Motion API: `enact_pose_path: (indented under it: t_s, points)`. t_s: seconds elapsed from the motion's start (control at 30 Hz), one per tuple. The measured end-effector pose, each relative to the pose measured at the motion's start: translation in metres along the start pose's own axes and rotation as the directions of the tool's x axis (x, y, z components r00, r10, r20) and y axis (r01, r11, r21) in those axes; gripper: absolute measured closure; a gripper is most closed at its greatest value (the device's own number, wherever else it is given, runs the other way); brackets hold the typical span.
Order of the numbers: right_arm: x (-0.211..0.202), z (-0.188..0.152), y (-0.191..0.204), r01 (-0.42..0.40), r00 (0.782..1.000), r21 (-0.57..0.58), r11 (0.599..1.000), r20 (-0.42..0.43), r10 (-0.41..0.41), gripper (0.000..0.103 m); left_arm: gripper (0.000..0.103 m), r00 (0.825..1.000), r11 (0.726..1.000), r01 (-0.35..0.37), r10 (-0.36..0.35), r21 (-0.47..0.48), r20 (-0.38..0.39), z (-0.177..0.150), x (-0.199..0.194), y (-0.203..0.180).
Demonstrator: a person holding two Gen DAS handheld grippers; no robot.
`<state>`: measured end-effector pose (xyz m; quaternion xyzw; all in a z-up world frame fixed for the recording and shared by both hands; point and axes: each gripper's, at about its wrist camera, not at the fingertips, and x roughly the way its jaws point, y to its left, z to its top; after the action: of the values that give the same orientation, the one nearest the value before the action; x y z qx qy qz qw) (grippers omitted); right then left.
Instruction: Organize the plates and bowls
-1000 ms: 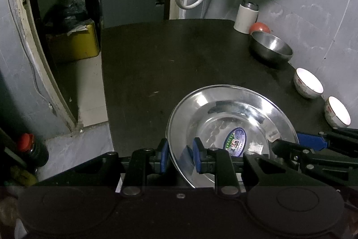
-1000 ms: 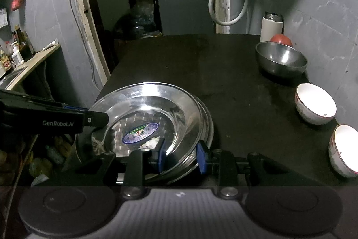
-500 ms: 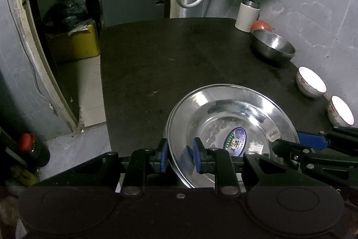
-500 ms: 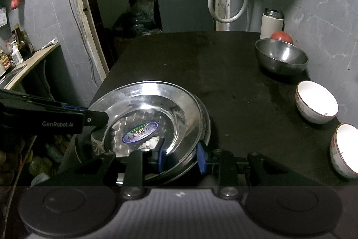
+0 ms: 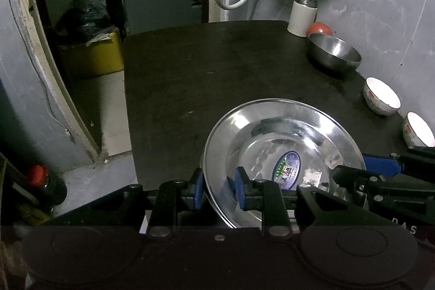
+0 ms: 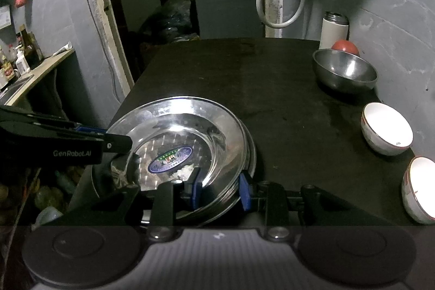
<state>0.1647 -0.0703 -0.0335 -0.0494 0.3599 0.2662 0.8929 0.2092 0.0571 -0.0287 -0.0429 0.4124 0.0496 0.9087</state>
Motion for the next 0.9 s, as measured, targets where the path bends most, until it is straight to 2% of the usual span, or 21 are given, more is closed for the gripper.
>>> enact_pose_path:
  t_s: [0.9]
  points:
    - [0.006,0.006,0.017,0.059,0.998,-0.089,0.994,-0.028,-0.061,0.07,0.071,0.999,0.999,-0.03,0.03,0.012,-0.035,-0.003,0.015,-0.008]
